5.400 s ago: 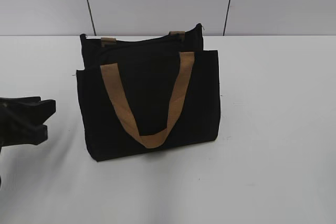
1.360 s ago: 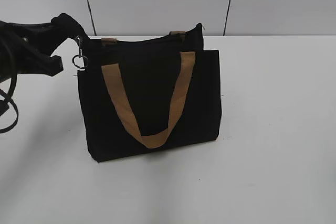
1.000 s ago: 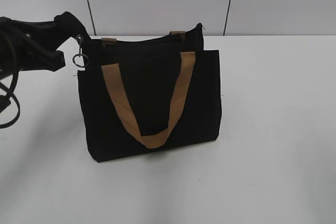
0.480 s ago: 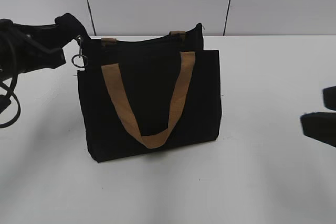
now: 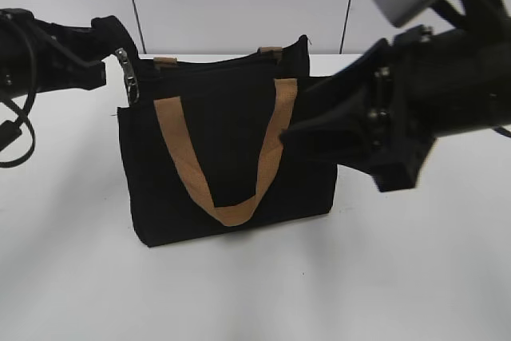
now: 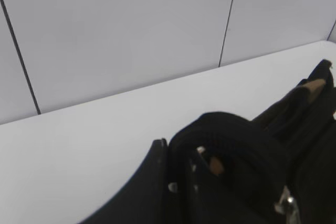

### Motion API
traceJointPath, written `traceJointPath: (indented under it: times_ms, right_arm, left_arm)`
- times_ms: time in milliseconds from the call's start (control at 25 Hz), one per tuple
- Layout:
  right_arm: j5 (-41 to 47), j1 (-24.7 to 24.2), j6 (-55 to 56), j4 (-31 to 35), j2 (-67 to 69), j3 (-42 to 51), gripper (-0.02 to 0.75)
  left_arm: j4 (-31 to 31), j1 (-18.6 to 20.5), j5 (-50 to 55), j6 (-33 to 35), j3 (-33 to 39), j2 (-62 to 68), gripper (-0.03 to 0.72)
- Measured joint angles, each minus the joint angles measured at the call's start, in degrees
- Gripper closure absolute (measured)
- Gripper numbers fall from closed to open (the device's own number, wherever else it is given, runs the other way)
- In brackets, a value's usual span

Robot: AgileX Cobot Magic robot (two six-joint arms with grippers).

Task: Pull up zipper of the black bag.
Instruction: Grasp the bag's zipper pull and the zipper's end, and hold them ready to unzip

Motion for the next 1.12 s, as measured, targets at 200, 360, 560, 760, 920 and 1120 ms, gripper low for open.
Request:
traceJointPath:
  times_ms: [200,360,560,760,920,1120]
  right_arm:
    - [-3.31,6.14,-5.10,5.40,10.14,-7.07,0.298]
    - [-4.35,9.28,-6.10,8.44,17.53,-13.00,0.324]
    - [-5.18,11.69,-6.91,9.13,25.88,-20.22,0.343]
    - [-5.29,11.91,-7.07,10.41,31.72,-25.78,0.345]
    - [-5.24,11.98,-7.07,13.03,33.99,-28.18,0.345]
    - [-4.87,11.98,-7.07,13.96,36.22,-28.74,0.358]
  left_arm:
    - [0.13,0.00,2.27,-0.02,0.00,0.00,0.666]
    - [0.08,0.00,2.33,-1.26,0.00,0.00,0.666]
    - [0.08,0.00,1.33,-2.16,0.00,0.00,0.666]
    - [0.03,0.00,0.27,-4.22,0.00,0.00,0.667]
    - [0.02,0.00,-1.51,-5.81,0.00,0.00,0.666]
    - [-0.03,0.00,-2.25,-7.88,0.00,0.00,0.666]
